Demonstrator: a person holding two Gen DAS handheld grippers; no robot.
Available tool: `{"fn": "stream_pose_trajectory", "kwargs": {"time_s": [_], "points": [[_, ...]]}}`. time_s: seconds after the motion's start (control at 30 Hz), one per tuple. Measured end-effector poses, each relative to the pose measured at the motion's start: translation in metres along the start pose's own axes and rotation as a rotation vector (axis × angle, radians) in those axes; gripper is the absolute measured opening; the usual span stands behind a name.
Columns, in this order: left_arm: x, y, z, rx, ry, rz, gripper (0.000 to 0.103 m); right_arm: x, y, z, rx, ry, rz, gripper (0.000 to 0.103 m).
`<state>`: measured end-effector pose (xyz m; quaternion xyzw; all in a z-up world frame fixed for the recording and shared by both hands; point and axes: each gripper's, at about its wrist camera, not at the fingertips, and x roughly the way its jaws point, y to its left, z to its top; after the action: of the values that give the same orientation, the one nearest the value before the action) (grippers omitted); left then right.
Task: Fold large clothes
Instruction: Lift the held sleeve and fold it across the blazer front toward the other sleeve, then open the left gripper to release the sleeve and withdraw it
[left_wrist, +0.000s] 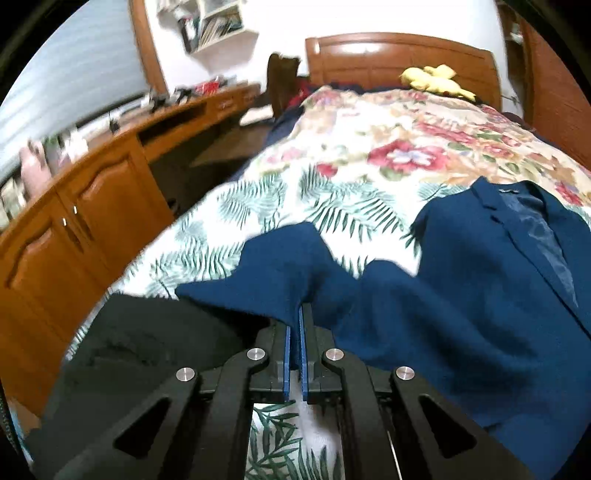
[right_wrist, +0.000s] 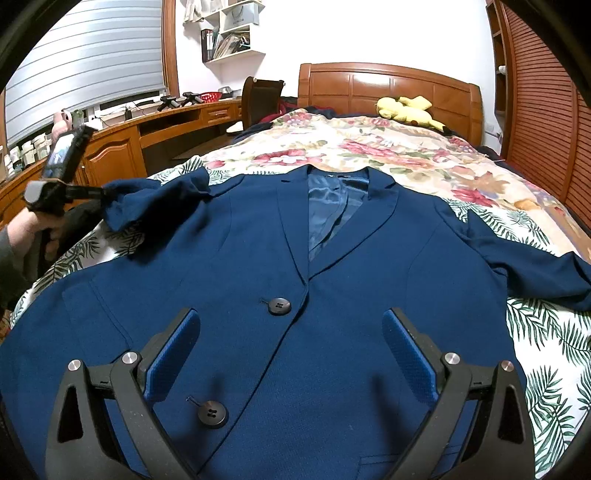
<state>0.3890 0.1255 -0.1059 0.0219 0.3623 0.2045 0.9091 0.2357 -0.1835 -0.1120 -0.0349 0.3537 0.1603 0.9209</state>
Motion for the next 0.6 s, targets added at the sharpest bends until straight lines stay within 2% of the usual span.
{"fn": "stream_pose_trajectory", "kwargs": {"time_s": [0.1, 0.4, 0.6], "points": [[-0.012, -0.015, 0.001, 0.044, -0.02, -0.042, 0.003, 0.0, 0.0, 0.0, -0.004, -0.006, -0.002, 0.1], [-0.077, -0.067, 0.02, 0.101, -0.154, -0.179, 0.003, -0.025, -0.007, 0.006, -0.01, -0.031, -0.025, 0.1], [-0.142, -0.095, 0.014, 0.157, -0.242, -0.288, 0.003, -0.06, -0.023, 0.016, 0.006, -0.085, -0.049, 0.1]]}}
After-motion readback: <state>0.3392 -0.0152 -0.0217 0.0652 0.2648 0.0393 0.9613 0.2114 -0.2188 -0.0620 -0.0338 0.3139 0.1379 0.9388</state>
